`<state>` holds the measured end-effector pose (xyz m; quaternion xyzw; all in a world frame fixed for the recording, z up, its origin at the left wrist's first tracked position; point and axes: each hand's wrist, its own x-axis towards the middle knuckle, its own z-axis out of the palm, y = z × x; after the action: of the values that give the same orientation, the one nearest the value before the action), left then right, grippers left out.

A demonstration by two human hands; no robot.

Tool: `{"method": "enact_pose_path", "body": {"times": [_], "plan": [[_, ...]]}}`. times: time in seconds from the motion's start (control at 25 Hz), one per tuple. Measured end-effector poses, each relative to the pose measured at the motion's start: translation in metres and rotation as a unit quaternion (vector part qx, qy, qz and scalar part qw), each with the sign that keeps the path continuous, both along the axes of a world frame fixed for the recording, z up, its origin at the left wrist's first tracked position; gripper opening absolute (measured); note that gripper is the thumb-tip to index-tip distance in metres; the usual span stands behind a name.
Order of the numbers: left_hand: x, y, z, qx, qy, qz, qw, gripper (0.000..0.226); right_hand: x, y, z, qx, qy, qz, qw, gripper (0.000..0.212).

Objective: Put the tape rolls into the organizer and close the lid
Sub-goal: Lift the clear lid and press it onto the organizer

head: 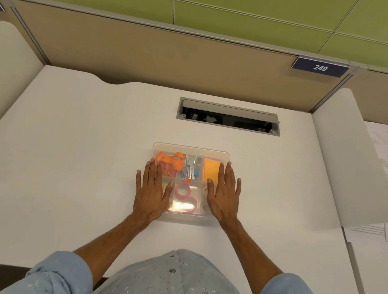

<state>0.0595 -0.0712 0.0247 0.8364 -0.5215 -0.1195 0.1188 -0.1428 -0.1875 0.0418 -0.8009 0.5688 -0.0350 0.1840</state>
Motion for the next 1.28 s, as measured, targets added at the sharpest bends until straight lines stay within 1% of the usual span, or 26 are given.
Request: {"method": "enact_pose_path", "body": {"times": [0.2, 0.32, 0.44, 0.6, 0.76, 0.92, 1.08, 1.28], "plan": [[0.01, -0.024, 0.004, 0.016, -0.033, -0.006, 0.999, 0.072, 0.011, -0.032, 0.012, -0.012, 0.027, 0.017, 0.999, 0.064], [0.022, -0.049, 0.01, -0.001, -0.031, 0.004, 1.0, 0.067, 0.02, -0.051, 0.015, -0.003, 0.05, 0.037, 0.998, 0.062], [0.031, -0.062, 0.007, 0.01, -0.02, 0.006, 1.0, 0.064, 0.028, -0.062, 0.011, 0.009, 0.066, 0.058, 0.996, 0.06], [0.031, -0.065, 0.0, 0.019, -0.019, 0.011, 1.0, 0.063, 0.032, -0.062, 0.001, 0.003, 0.086, 0.059, 0.995, 0.064], [0.031, -0.065, -0.008, 0.009, -0.023, 0.015, 1.0, 0.065, 0.032, -0.065, -0.005, 0.016, 0.063, 0.059, 0.996, 0.067], [0.033, -0.068, -0.012, 0.007, -0.015, 0.013, 1.0, 0.069, 0.033, -0.072, -0.005, 0.067, 0.021, 0.055, 0.996, 0.067], [0.033, -0.068, -0.011, 0.014, -0.005, 0.012, 1.0, 0.071, 0.033, -0.082, -0.002, 0.09, 0.046, 0.094, 0.99, 0.07], [0.032, -0.067, 0.0, 0.049, 0.002, -0.006, 0.999, 0.075, 0.034, -0.079, 0.009, 0.115, 0.054, 0.097, 0.987, 0.072]]}}
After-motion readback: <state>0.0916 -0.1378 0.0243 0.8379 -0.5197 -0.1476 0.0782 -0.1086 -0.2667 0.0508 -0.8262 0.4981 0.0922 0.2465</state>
